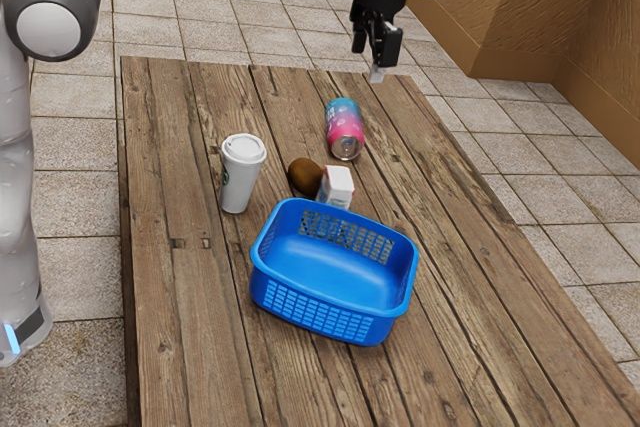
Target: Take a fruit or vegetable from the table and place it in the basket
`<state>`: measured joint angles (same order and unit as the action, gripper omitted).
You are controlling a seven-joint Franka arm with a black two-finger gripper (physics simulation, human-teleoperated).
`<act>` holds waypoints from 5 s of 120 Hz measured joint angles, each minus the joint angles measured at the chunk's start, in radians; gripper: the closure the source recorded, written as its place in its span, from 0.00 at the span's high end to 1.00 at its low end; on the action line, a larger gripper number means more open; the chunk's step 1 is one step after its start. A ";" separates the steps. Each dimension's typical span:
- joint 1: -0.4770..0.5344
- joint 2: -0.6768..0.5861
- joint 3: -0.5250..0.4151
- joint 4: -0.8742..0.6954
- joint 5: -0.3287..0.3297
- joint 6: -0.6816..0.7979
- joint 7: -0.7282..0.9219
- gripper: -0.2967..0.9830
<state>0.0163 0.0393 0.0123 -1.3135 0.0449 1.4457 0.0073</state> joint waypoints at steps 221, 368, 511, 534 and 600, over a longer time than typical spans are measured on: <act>0.155 -0.091 -0.092 -0.543 0.025 0.415 -1.814 0.77; 0.142 -0.129 -0.025 -0.800 -0.026 0.659 -1.869 0.77; 0.164 -0.062 -0.026 -0.831 -0.031 0.737 -1.875 0.45; 0.157 -0.095 -0.027 -0.829 -0.033 0.730 -1.872 0.44; 0.158 -0.315 -0.108 -0.674 -0.025 0.559 -1.860 0.45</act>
<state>0.1744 -0.2760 -0.0959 -1.9876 0.0196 2.0043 -1.8529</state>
